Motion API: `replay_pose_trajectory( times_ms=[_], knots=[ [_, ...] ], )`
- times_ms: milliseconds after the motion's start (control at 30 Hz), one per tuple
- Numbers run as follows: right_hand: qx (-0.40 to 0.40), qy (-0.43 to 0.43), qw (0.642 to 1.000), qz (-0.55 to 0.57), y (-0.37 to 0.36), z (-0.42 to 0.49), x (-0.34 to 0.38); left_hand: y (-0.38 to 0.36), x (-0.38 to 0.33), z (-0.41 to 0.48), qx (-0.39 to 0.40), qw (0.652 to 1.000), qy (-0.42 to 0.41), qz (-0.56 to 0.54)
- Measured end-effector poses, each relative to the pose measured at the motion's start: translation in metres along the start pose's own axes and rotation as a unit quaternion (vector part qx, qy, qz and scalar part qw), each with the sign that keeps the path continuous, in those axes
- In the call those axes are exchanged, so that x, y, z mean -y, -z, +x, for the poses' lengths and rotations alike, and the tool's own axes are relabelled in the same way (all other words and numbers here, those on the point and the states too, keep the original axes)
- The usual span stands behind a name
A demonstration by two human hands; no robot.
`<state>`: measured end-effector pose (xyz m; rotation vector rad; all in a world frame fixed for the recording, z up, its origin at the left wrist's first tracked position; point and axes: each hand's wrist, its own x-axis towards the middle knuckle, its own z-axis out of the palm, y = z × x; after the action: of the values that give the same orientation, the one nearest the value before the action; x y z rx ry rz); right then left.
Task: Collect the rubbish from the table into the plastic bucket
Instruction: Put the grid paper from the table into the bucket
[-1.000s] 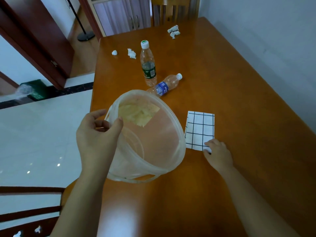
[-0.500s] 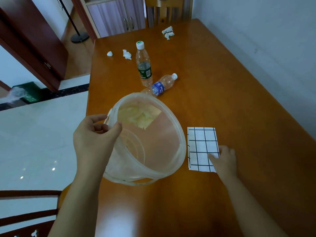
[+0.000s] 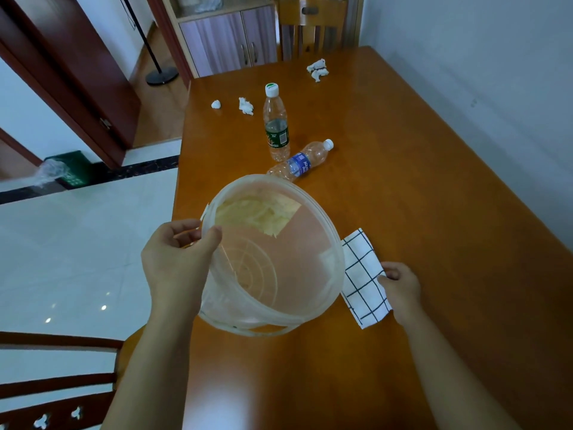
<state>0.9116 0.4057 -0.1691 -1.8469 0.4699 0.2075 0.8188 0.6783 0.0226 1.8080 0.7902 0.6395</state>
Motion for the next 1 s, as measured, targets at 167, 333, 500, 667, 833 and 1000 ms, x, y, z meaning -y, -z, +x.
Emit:
replay_pose_trajectory(
  times_ms=[167, 333, 500, 667, 833, 1000],
  knots=[
    [-0.021, 0.049, 0.996, 0.07, 0.011, -0.028, 0.04, 0.017, 0.005, -0.004, -0.021, 0.996, 0.043, -0.08],
    [-0.057, 0.15, 0.981, 0.111, 0.029, -0.081, 0.087, 0.038, 0.008, -0.01, -0.013, 0.99, 0.052, -0.133],
    [-0.057, 0.243, 0.954, 0.166, 0.038, -0.147, 0.133, 0.063, 0.011, -0.018, 0.002, 0.985, 0.038, -0.171],
    [-0.019, 0.282, 0.938, 0.201, 0.032, -0.209, 0.162, 0.087, 0.021, -0.031, 0.015, 0.982, 0.021, -0.186],
    [0.066, 0.255, 0.947, 0.184, 0.003, -0.246, 0.157, 0.106, 0.03, -0.052, 0.023, 0.981, 0.022, -0.189],
    [0.09, 0.29, 0.951, -0.053, -0.022, -0.267, 0.135, 0.133, 0.034, -0.082, 0.013, 0.979, 0.018, -0.201]
  ],
)
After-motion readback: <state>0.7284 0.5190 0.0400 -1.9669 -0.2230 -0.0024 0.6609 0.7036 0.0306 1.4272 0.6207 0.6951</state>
